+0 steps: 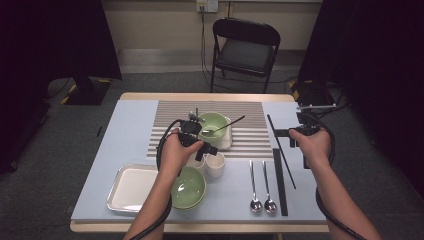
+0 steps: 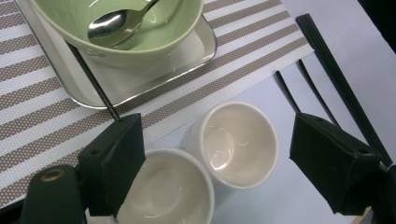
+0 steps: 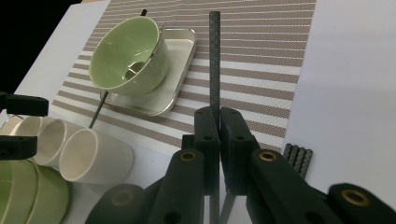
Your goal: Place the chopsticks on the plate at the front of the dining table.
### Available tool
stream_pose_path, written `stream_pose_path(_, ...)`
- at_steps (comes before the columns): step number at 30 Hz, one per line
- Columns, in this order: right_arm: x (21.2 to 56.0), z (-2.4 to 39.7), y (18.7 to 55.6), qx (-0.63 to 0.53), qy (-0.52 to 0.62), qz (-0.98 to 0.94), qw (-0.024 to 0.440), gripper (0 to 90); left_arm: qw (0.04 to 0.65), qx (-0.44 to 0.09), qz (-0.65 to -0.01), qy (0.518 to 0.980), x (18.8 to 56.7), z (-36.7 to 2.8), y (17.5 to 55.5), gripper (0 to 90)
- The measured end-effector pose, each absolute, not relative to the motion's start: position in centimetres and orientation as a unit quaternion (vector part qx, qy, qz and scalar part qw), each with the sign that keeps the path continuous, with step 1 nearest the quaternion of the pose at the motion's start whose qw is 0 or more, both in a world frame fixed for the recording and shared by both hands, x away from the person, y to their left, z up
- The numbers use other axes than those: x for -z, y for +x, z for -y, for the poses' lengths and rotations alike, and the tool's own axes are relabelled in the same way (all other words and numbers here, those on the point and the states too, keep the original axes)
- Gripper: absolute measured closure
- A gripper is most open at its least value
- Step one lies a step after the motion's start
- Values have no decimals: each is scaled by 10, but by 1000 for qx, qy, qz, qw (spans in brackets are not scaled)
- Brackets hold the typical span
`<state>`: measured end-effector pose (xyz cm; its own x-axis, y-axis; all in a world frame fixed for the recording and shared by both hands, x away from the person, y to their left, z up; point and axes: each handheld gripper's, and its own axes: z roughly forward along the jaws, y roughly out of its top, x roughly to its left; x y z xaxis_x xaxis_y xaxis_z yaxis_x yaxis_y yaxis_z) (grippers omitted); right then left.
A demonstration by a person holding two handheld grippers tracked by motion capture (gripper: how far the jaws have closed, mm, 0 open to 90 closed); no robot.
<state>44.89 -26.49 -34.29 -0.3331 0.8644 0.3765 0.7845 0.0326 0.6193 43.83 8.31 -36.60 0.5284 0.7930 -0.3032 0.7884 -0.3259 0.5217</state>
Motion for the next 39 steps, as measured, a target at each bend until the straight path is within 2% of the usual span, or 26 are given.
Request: stream_pose_path(39,336,248,452,-421,563,-711,36,865,321,10,-473,820,372,-54,434,176)
